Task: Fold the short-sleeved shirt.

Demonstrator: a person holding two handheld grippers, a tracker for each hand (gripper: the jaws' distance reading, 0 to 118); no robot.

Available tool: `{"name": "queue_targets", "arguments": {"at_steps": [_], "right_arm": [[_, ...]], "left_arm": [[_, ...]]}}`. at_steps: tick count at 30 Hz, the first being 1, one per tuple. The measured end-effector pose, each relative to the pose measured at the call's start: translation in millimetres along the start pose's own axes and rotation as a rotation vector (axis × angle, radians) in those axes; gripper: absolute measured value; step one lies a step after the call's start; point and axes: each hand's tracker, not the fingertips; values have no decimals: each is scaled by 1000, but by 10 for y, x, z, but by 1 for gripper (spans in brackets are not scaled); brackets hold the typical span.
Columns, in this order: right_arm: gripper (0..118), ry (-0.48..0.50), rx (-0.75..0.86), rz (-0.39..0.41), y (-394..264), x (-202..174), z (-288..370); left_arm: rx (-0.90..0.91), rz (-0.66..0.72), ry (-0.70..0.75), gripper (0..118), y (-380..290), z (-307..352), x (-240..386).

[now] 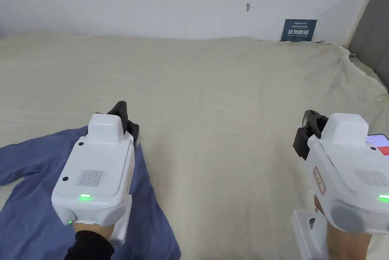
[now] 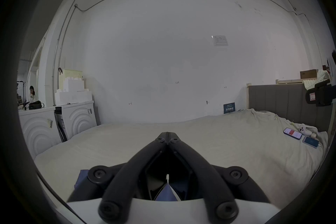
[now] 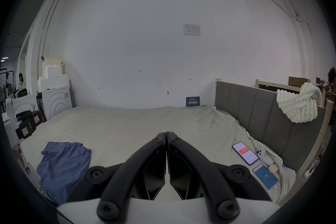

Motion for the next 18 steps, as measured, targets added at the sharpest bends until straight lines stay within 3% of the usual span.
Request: {"name": "queue_targets", "arguments": {"at_steps": [18], "right_arm": [[0, 10, 9, 11, 52, -7, 30]], "left_arm": [[3, 8, 1, 0, -5, 14, -34]]}}
